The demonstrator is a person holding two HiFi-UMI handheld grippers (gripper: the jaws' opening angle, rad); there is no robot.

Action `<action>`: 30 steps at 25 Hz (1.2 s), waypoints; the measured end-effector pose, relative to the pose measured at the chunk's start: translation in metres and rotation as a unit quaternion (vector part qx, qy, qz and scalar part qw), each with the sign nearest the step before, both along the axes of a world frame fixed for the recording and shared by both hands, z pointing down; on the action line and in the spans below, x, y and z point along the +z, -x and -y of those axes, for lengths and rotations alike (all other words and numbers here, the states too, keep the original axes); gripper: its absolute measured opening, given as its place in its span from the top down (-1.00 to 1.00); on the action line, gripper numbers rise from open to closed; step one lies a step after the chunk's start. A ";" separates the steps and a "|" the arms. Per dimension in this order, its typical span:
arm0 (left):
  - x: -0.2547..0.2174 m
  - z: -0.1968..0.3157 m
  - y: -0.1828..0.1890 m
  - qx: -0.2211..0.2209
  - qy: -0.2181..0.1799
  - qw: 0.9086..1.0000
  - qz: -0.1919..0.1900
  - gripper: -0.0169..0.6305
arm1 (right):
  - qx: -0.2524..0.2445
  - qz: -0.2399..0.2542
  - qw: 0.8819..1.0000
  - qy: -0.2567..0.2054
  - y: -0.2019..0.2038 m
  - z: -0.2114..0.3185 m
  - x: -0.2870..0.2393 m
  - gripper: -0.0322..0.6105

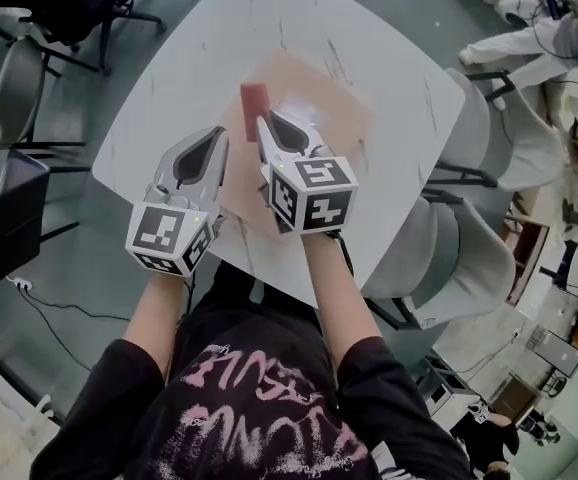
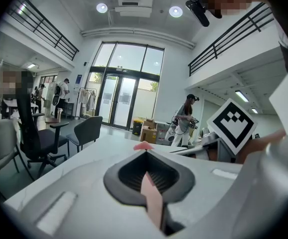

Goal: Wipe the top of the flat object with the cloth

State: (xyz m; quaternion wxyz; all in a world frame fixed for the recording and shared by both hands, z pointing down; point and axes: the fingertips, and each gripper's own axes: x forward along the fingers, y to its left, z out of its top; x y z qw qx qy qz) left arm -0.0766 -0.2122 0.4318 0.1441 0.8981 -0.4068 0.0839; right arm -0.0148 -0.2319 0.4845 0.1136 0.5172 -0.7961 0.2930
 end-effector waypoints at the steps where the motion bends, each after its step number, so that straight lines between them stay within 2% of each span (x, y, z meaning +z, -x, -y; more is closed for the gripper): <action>1: 0.001 0.000 0.000 0.000 0.001 1.000 0.000 0.95 | -0.004 -0.002 1.000 0.002 0.003 0.001 0.002 0.75; 9: 0.003 0.002 0.003 -0.003 0.006 1.000 0.003 0.95 | -0.015 -0.007 0.999 0.028 0.008 0.002 0.019 0.75; 16: 0.005 0.004 0.000 0.000 0.007 1.000 0.001 0.95 | -0.009 -0.021 0.998 0.051 -0.003 0.001 0.034 0.75; 24: 0.010 0.001 -0.006 0.007 0.012 1.000 0.001 0.95 | 0.023 -0.035 0.997 0.067 -0.037 -0.003 0.044 0.75; 30: 0.011 -0.001 -0.010 0.011 0.013 1.000 0.001 0.95 | 0.062 -0.048 0.994 0.079 -0.078 -0.011 0.049 0.74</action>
